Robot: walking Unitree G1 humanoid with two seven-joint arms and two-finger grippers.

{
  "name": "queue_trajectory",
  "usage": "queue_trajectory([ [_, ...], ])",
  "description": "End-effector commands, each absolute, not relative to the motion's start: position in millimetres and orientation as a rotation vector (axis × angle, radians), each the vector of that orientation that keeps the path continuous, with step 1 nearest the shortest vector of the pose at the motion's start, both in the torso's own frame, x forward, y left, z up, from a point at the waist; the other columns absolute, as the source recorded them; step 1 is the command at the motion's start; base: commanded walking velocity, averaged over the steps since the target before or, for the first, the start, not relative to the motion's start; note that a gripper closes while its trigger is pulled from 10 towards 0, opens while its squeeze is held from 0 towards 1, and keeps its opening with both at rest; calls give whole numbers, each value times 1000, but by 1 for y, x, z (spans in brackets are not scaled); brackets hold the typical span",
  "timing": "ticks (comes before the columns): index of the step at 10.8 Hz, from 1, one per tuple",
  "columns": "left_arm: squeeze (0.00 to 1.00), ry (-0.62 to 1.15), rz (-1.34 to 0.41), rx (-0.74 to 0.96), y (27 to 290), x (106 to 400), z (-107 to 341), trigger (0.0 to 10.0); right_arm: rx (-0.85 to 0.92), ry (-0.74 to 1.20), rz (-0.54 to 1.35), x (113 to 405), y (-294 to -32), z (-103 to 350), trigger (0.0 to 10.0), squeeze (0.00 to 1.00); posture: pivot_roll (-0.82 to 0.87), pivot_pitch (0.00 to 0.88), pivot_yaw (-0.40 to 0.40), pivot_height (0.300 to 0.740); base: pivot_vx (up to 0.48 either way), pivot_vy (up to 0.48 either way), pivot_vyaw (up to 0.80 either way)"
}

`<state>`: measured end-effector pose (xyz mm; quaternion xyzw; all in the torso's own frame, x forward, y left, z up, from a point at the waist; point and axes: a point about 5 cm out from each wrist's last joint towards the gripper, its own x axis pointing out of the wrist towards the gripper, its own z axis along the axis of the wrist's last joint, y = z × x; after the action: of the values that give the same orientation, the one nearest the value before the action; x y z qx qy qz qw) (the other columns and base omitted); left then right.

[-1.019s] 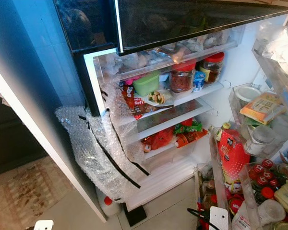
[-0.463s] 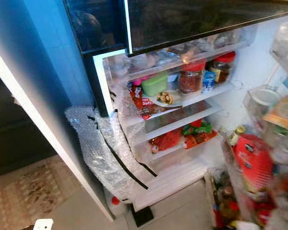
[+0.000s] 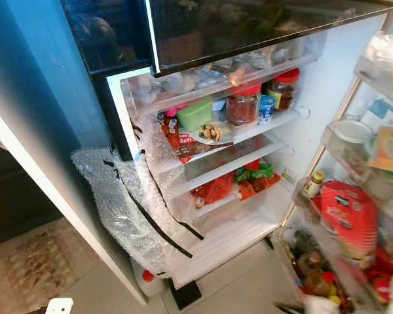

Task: Restocking fridge

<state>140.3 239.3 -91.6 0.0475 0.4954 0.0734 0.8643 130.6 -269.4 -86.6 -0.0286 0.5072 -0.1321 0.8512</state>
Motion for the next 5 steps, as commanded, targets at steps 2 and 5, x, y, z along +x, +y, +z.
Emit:
queue_trajectory([
  [2,0,1058,147,121,243,138,-92,10000,-196,1124,-29,138,-238,-93,10000,0,-33,0,33,740,0,0,0],
  [5,0,1060,147,132,245,138,-91,10000,-137,1074,71,155,-215,-92,10000,0,-39,0,41,740,0,0,0],
])
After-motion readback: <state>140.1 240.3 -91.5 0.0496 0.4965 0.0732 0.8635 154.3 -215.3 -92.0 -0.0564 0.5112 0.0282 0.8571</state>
